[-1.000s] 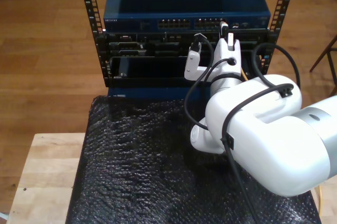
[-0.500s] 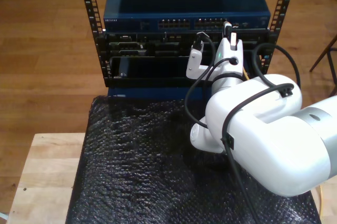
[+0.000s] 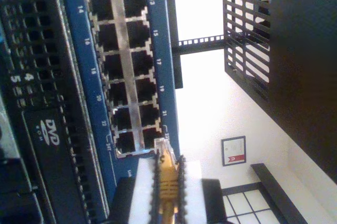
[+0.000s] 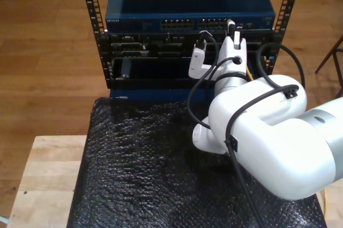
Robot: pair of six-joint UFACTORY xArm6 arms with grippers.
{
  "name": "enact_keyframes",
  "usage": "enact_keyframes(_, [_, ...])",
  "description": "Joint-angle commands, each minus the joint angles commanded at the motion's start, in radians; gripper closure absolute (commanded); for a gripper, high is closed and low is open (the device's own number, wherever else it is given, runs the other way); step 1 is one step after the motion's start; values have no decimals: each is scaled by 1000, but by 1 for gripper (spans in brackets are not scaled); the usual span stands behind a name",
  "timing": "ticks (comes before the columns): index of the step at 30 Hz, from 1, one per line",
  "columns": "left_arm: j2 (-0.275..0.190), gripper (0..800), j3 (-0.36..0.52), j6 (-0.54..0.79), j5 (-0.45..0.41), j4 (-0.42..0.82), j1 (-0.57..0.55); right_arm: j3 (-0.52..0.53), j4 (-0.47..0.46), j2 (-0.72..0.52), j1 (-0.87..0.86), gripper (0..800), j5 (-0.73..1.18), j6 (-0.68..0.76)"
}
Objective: Grab the cable and plug it in
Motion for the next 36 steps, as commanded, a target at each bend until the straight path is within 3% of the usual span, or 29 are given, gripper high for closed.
enact_keyframes(36, [0, 0, 0, 0, 0, 0, 0, -28, -2, 20, 0, 800, 0, 2])
